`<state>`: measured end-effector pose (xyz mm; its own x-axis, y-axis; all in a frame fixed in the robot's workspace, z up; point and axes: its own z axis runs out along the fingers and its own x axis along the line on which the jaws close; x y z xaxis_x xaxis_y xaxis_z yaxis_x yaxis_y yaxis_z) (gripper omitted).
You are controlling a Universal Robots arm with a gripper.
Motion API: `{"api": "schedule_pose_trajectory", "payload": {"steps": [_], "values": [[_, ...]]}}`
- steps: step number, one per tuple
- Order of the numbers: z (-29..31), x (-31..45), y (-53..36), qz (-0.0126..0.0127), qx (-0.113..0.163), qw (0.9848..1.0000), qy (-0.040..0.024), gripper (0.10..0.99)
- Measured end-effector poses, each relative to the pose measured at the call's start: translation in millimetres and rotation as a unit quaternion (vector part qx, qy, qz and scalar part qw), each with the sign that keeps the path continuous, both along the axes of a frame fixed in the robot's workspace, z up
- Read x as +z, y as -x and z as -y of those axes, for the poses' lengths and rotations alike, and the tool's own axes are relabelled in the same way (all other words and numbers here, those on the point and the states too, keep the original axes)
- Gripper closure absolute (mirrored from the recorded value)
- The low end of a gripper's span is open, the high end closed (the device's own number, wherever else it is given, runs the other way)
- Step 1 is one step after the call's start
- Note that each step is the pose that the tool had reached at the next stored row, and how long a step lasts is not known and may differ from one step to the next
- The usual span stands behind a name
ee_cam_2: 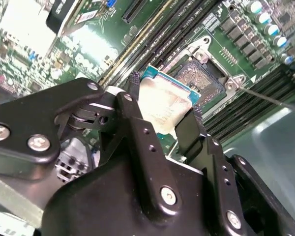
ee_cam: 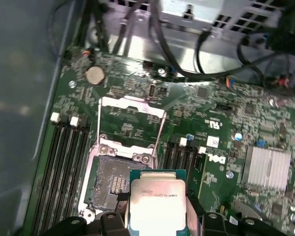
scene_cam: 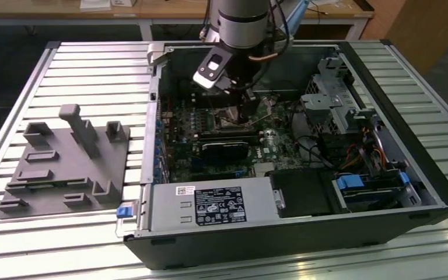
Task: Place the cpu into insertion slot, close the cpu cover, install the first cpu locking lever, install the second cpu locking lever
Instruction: 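Place the cpu into insertion slot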
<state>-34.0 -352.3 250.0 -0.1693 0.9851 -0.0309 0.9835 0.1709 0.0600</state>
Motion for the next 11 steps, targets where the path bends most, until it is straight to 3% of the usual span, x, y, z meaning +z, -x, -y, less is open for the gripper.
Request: {"api": "schedule_pose_trajectory", "payload": {"steps": [5, 11], "values": [[0.0, -0.8, 0.0, 0.0, -0.043, 0.9991, 0.0, 0.545], [-4.3, -2.7, 0.0, 0.0, -0.052, 0.9986, 0.0, 0.545]]}}
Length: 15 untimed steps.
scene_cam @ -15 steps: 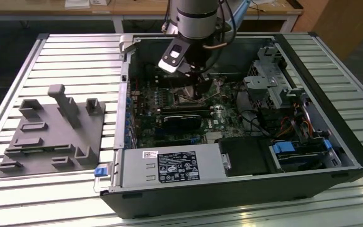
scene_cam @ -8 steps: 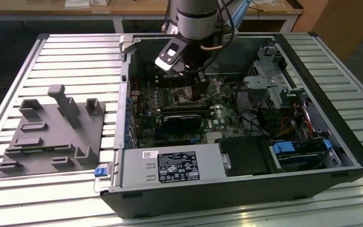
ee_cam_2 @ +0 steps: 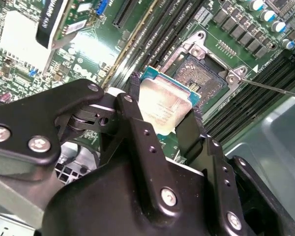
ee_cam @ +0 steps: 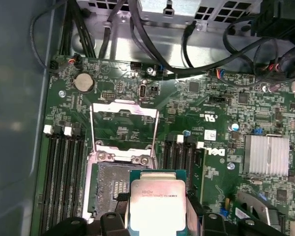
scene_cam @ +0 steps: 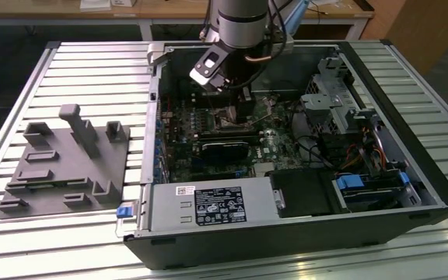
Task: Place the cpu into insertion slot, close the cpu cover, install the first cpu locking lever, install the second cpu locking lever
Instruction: 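Place the cpu into insertion slot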
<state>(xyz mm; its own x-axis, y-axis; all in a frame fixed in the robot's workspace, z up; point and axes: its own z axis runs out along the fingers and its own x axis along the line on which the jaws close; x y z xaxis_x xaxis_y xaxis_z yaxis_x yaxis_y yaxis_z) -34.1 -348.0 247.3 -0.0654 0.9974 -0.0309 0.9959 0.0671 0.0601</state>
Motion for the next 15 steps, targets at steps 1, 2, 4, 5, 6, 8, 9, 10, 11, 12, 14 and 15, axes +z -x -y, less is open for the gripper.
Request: {"api": "schedule_pose_trajectory", "payload": {"steps": [1, 2, 4, 5, 6, 8, 9, 10, 11, 12, 14, 15], "values": [[-1.1, -0.5, 0.0, 0.0, -0.001, 1.0, 0.0, 0.545], [-2.5, -1.2, 0.0, 0.0001, -0.001, 1.0, 0.0, 0.545], [-5.0, -2.5, 0.0, 0.0006, -0.003, 1.0, 0.0, 0.545], [-5.9, -3.3, 0.0, 0.0014, -0.003, 1.0, 0.0, 0.545], [-6.8, -4.1, 0.1, 0.0024, -0.004, 1.0, 0.0, 0.545], [-8.9, -5.8, 0.4, 0.0051, -0.005, 1.0, 0.0, 0.545], [-9.8, -6.7, 0.7, 0.0067, -0.006, 1.0, 0.0, 0.545], [-10.7, -7.5, 0.8, 0.0081, -0.006, 0.9999, 0.0, 0.545], [-11.6, -8.4, 1.0, 0.0094, -0.007, 0.9999, 0.0, 0.545], [-12.6, -9.2, 1.1, 0.0104, -0.008, 0.9999, 0.0, 0.545], [-15.1, -10.8, 1.2, 0.0116, -0.01, 0.9999, 0.0, 0.545], [-16.6, -11.4, 1.2, 0.0119, -0.01, 0.9999, 0.0, 0.545]]}}
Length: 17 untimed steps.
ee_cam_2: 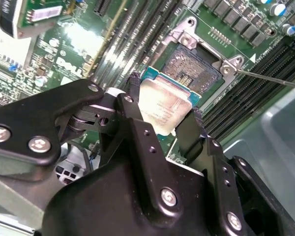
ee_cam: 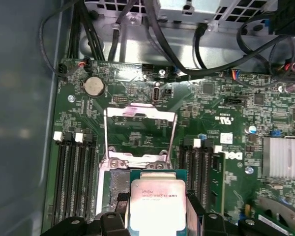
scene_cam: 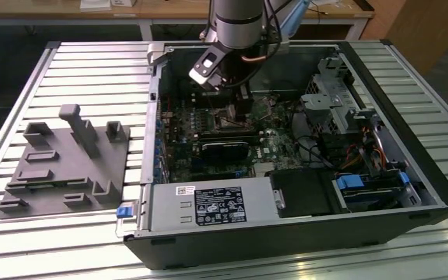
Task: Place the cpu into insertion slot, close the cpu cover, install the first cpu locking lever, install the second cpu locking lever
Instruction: 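Place the cpu into insertion slot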
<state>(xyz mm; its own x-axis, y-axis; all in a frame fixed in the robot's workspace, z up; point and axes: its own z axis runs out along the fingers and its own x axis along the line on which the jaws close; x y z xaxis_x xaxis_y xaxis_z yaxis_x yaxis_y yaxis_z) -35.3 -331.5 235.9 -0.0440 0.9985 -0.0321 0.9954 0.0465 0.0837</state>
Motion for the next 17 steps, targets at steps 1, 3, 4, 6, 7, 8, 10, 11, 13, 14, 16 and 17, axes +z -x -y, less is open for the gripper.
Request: {"api": "schedule_pose_trajectory", "payload": {"steps": [1, 3, 4, 6, 7, 8, 10, 11, 13, 14, 16, 17], "values": [[-1.6, -0.6, 0.0, 0.0003, -0.001, 1.0, 0.0, 0.545], [-4.4, -2.0, 0.2, 0.0007, -0.002, 1.0, 0.0, 0.545], [-5.4, -2.7, 0.4, 0.001, -0.003, 1.0, 0.0001, 0.545], [-7.2, -4.3, 1.1, 0.0018, -0.006, 1.0, 0.0001, 0.545], [-7.9, -5.3, 1.7, 0.0023, -0.007, 1.0, 0.0, 0.545], [-8.6, -6.2, 2.5, 0.0028, -0.009, 1.0, 0.0, 0.545], [-10.0, -8.2, 4.3, 0.0037, -0.012, 0.9999, 0.0001, 0.545], [-10.7, -9.3, 5.3, 0.0042, -0.014, 0.9999, 0.0001, 0.545], [-12.1, -11.5, 6.8, 0.0049, -0.017, 0.9998, 0.0, 0.545], [-12.5, -12.8, 7.2, 0.0051, -0.018, 0.9998, 0.0, 0.545], [-13.4, -15.3, 8.1, 0.0056, -0.021, 0.9998, 0.0001, 0.545], [-13.8, -16.6, 8.6, 0.0059, -0.022, 0.9997, 0.0001, 0.545]]}}
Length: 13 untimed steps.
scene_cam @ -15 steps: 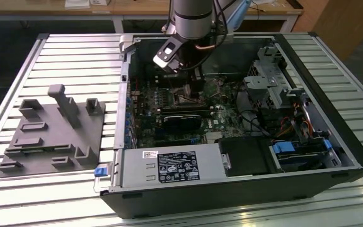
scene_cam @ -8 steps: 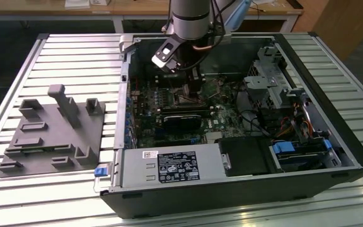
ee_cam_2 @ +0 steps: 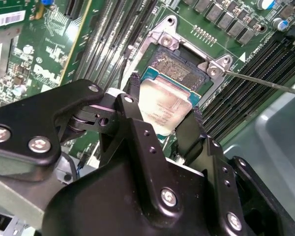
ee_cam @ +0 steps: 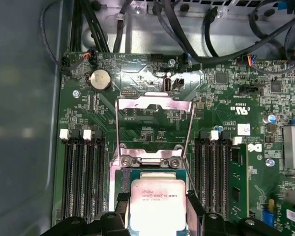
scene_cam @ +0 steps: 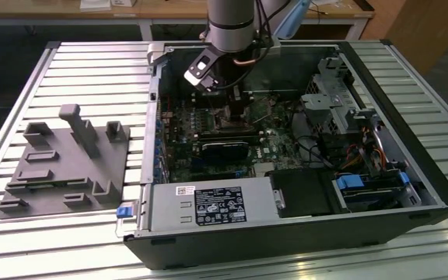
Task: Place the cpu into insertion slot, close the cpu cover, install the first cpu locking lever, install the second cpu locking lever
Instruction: 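Place the cpu into insertion slot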
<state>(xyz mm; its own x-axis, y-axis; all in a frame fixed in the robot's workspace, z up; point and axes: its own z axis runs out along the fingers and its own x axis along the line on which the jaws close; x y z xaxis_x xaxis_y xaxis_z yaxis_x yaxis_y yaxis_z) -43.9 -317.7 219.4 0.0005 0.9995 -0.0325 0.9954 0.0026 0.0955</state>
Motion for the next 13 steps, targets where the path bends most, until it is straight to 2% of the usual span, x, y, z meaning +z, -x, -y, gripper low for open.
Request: {"api": "schedule_pose_trajectory", "payload": {"steps": [13], "values": [[-2.4, -15.8, 6.0, 0.0037, -0.013, 0.9999, 0.0, 0.545]]}}
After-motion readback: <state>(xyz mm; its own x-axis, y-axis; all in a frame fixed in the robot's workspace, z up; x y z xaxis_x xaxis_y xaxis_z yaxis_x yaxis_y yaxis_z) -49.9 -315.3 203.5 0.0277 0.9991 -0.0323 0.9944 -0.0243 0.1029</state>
